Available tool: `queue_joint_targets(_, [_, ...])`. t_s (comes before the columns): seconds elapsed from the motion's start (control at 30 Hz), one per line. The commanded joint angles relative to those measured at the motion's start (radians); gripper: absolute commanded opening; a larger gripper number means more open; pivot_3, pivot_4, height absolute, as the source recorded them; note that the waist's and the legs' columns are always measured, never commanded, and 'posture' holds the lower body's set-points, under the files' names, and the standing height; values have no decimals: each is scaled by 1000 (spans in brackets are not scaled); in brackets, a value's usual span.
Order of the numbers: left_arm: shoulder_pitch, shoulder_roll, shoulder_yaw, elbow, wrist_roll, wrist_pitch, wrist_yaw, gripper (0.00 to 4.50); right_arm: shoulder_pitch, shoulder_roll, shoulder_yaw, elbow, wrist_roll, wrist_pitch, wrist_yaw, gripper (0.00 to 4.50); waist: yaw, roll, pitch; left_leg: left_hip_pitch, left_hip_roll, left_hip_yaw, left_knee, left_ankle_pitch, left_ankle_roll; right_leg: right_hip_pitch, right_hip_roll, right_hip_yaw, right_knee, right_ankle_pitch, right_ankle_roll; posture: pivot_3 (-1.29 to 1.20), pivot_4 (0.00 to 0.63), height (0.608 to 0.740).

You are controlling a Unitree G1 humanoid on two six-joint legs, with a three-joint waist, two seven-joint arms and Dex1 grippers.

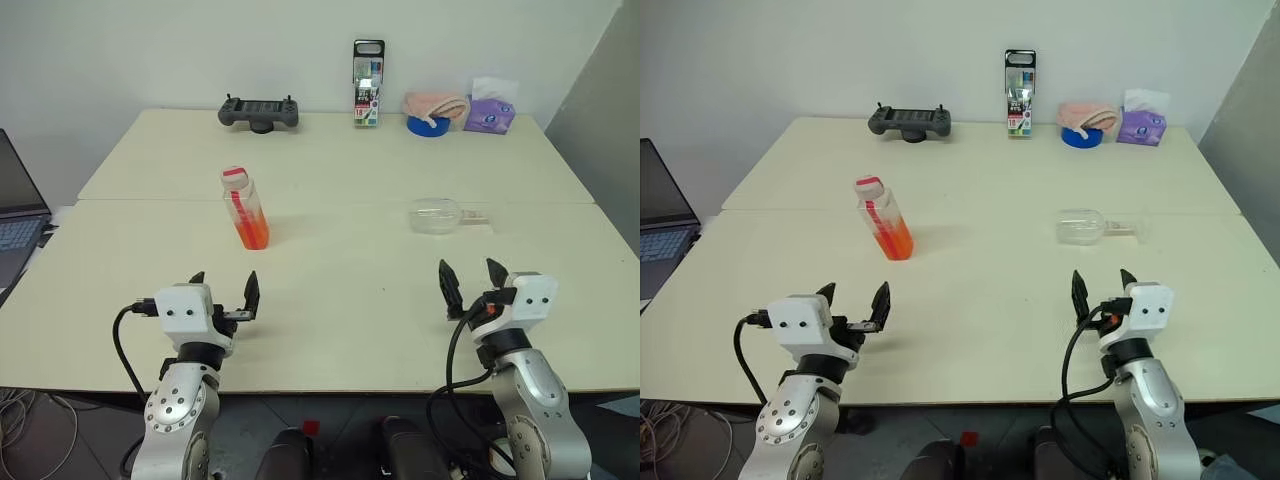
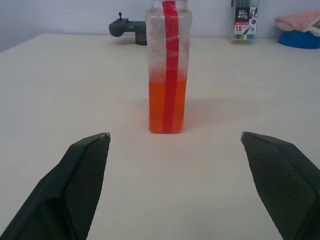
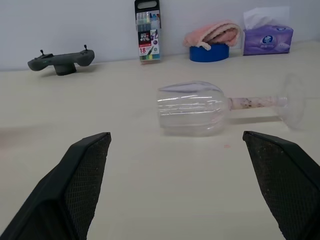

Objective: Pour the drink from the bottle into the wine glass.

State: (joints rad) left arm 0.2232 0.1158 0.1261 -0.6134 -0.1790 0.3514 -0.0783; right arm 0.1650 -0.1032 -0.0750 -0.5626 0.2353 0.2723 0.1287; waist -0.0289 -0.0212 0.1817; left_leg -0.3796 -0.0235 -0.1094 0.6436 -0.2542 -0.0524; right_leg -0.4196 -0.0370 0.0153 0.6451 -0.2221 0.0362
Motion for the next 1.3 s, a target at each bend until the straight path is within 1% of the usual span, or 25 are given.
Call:
queue_joint_targets(0.03, [-2, 13, 13, -42, -18, 16, -11, 4483, 17, -12, 20, -36, 5, -5, 20, 4500, 0, 0, 0, 0, 0, 0, 0, 0, 0, 0, 0, 0, 0, 0, 0, 0, 150, 740])
queue_joint_targets(0.13, [2, 15, 16, -44, -40, 20, -20, 4483, 19, -21, 30, -36, 0, -8, 26, 4500, -1, 0, 0, 0, 0, 0, 0, 0, 0, 0, 0, 0, 0, 0, 0, 0, 150, 740])
queue_joint_targets(0.27, [13, 10, 13, -44, -34, 30, -7, 4483, -1, -26, 33, -13, -11, -11, 27, 4500, 0, 0, 0, 0, 0, 0, 0, 0, 0, 0, 0, 0, 0, 0, -1, 0, 150, 740])
queue_joint_targets(0.43, [-50, 1, 17, 12, -32, 16, 10, 4483, -51, -89, 81, -2, 5, 24, 117, 4500, 0, 0, 0, 0, 0, 0, 0, 0, 0, 0, 0, 0, 0, 0, 0, 0, 150, 740])
queue_joint_targets(0.53, [-159, 15, 54, 117, -22, -3, 29, 4483, -165, -127, 89, 21, 72, 106, 181, 4500, 0, 0, 0, 1, -1, 0, 1, 0, 0, 0, 0, 0, 1, 0, 0, 0, 150, 740])
queue_joint_targets(0.63, [-229, 29, 73, 183, -20, -27, 27, 4483, -258, -159, 109, 41, 113, 163, 237, 4500, -1, 0, 0, 1, 0, 0, 1, 0, 0, 1, 1, -1, 0, 1, 0, 0, 150, 740])
queue_joint_targets(0.7, [-312, 52, 57, 227, -1, -42, 15, 4483, -418, -153, 92, 90, 210, 296, 256, 4500, -2, -1, 1, 0, 0, 0, 0, 0, 0, 0, 1, -1, 0, 1, 0, 0, 150, 740])
queue_joint_targets(0.77, [-374, 60, 55, 258, 15, -45, 29, 4483, -529, -167, 67, 130, 264, 380, 269, 4500, 0, -1, 1, -1, 0, 0, 1, 0, 0, -1, 1, 0, 1, 2, -1, 0, 150, 740])
queue_joint_targets(0.87, [-424, 67, 52, 293, 27, -37, 32, 4483, -616, -203, 50, 151, 325, 445, 316, 4500, 2, -2, 0, 0, 0, -1, 1, 0, 0, 0, 1, -1, 0, 2, -1, 0, 150, 740])
queue_joint_targets(0.93, [-454, 77, 40, 322, 34, -51, 11, 4483, -664, -239, 64, 149, 378, 486, 387, 4500, 3, -2, 0, -1, 0, -1, 1, 0, 0, 0, 1, -1, -1, 3, -1, 0, 150, 740])
queue_joint_targets(0.97, [-465, 78, 39, 336, 31, -58, 5, 4483, -677, -249, 71, 149, 401, 499, 415, 4500, 3, -2, 0, -1, -1, 0, 1, 0, 0, 0, 1, -1, -1, 4, -4, 0, 150, 740])
queue_joint_targets(1.07, [-495, 93, 40, 387, 37, -87, -14, 4483, -690, -269, 104, 149, 411, 505, 461, 4500, 2, -2, 1, -1, 0, 0, 1, 0, 1, 0, 1, -1, -1, 4, -4, 0, 150, 740])
queue_joint_targets(1.17, [-547, 104, 47, 456, 30, -114, -33, 4483, -697, -266, 123, 163, 392, 493, 461, 4500, 2, -2, 1, -1, 0, 0, 1, 0, 1, 0, 1, -1, 1, 2, -1, 0, 150, 740])
queue_joint_targets(1.3, [-632, 120, 46, 583, 46, -169, -40, 4483, -709, -250, 126, 184, 391, 477, 464, 4500, 2, -2, 0, 0, 0, 0, 2, 0, 1, 0, 1, -1, 1, 3, 0, 0, 150, 740])
